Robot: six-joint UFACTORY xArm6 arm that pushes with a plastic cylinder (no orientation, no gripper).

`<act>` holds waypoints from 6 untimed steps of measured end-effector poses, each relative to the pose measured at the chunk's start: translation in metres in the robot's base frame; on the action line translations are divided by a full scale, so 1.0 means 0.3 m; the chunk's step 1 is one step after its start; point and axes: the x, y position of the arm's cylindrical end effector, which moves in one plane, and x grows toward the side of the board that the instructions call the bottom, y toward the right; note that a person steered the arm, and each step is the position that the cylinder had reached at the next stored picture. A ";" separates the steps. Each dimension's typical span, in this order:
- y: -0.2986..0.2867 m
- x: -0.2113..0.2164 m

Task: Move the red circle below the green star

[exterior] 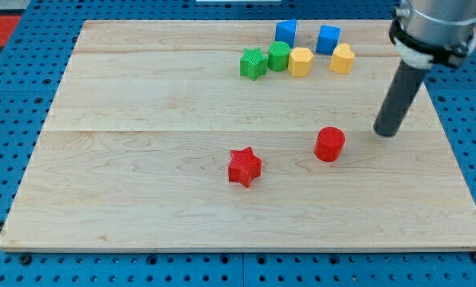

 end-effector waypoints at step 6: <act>-0.424 -0.057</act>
